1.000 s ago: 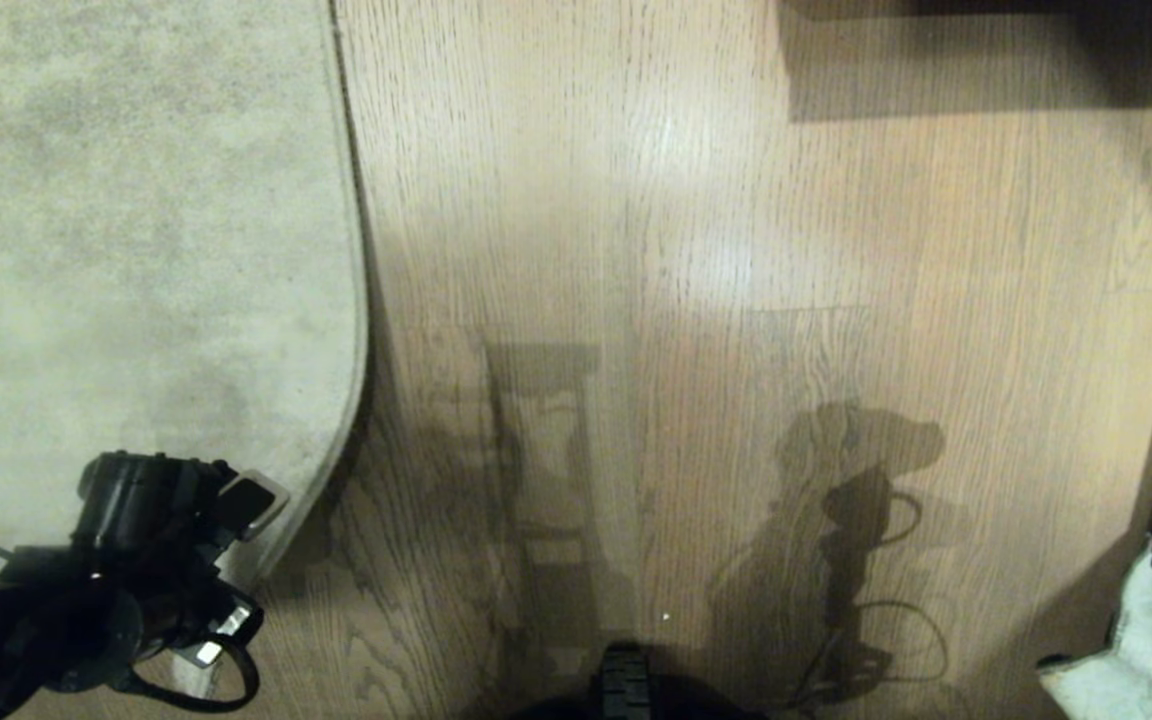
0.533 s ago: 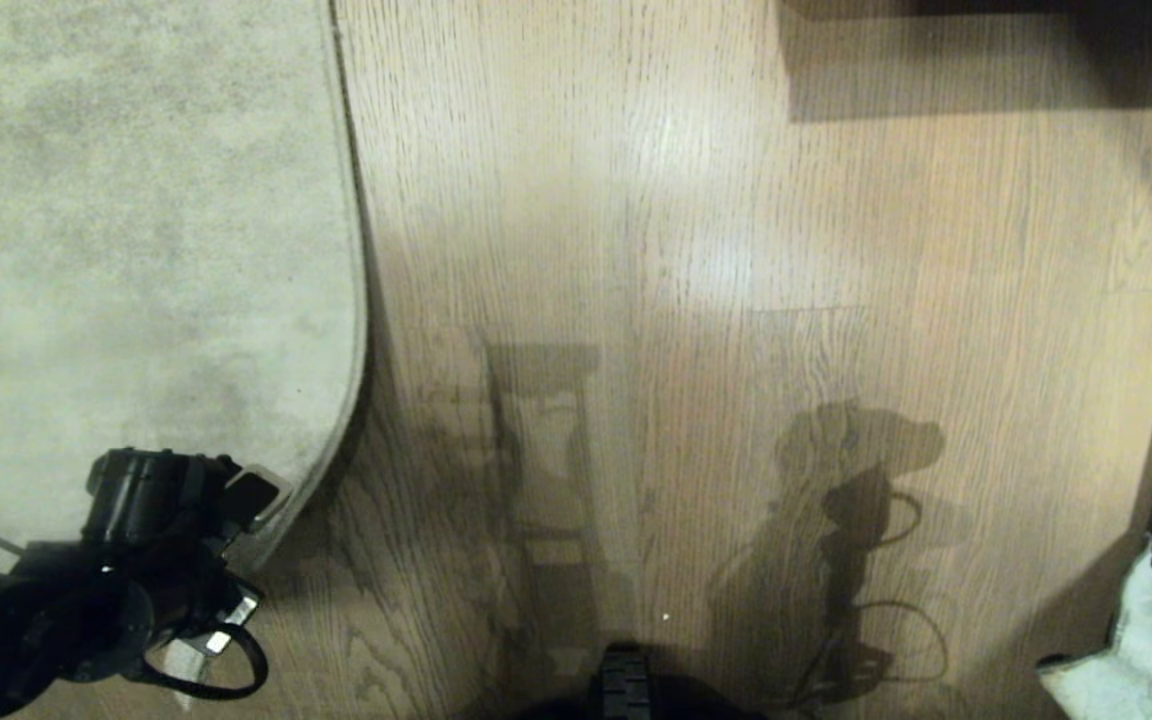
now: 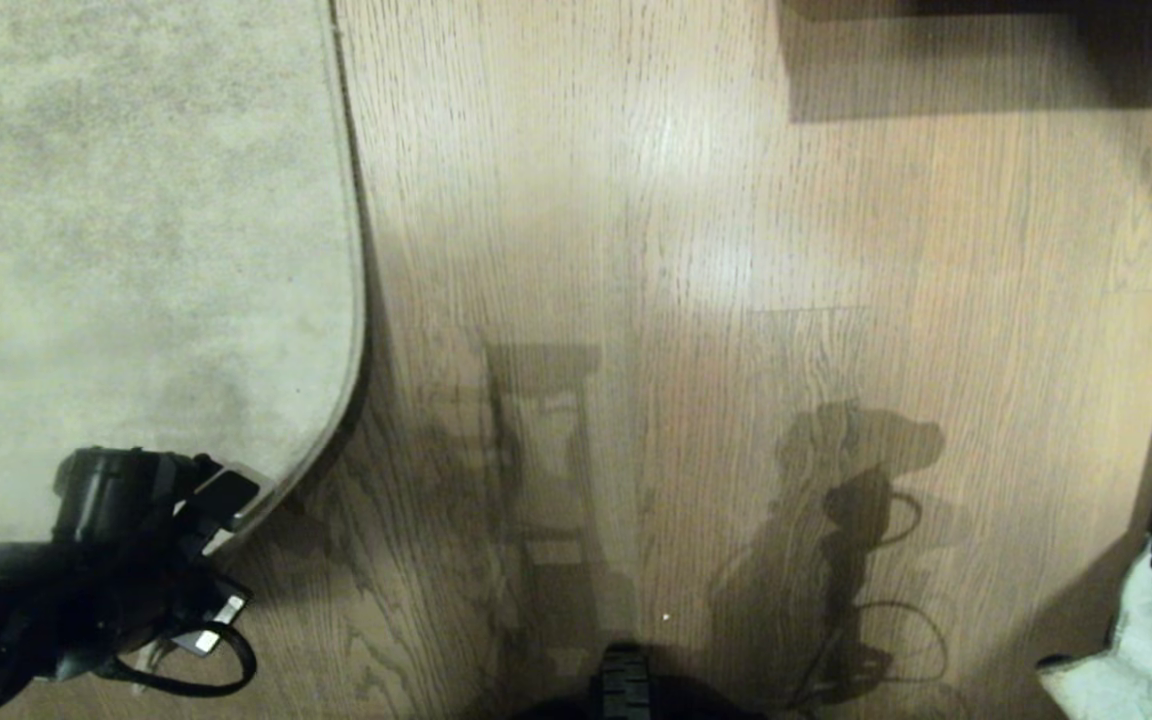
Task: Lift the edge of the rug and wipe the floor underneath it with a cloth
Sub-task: Lift up the carpet
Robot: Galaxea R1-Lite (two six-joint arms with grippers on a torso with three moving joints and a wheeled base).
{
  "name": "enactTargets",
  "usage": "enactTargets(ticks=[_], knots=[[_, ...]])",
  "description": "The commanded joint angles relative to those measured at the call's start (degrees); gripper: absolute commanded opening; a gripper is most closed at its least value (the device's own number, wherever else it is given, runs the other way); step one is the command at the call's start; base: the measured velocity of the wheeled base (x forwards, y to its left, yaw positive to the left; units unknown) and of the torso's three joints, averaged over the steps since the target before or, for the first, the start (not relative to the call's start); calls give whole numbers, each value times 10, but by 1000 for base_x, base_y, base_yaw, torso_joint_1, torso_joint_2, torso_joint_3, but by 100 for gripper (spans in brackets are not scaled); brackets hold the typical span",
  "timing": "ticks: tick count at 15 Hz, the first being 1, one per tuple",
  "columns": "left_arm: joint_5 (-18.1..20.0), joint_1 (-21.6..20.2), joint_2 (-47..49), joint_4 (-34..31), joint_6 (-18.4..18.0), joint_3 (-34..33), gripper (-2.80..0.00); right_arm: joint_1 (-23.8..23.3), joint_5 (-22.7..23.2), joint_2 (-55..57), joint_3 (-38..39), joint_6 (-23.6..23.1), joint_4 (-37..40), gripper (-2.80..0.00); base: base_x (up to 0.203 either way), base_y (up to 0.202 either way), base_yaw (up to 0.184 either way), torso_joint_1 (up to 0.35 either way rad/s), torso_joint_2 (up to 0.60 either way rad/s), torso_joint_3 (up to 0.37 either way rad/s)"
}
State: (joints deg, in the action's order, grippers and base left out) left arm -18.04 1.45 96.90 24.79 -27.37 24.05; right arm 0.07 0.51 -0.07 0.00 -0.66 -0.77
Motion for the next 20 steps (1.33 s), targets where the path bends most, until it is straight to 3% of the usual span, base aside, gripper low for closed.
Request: enactTargets(ticks=[1, 18, 20], knots=[[-1, 0, -8, 7, -1, -1, -280, 0, 0, 1, 0, 0, 0, -280, 0, 0, 0, 0, 0, 0], [2, -32, -119, 9, 0, -40, -280, 0, 0, 1, 0, 0, 0, -280, 0, 0, 0, 0, 0, 0], [27, -57, -126, 9, -1, -42, -280, 0, 0, 1, 0, 0, 0, -280, 0, 0, 0, 0, 0, 0]])
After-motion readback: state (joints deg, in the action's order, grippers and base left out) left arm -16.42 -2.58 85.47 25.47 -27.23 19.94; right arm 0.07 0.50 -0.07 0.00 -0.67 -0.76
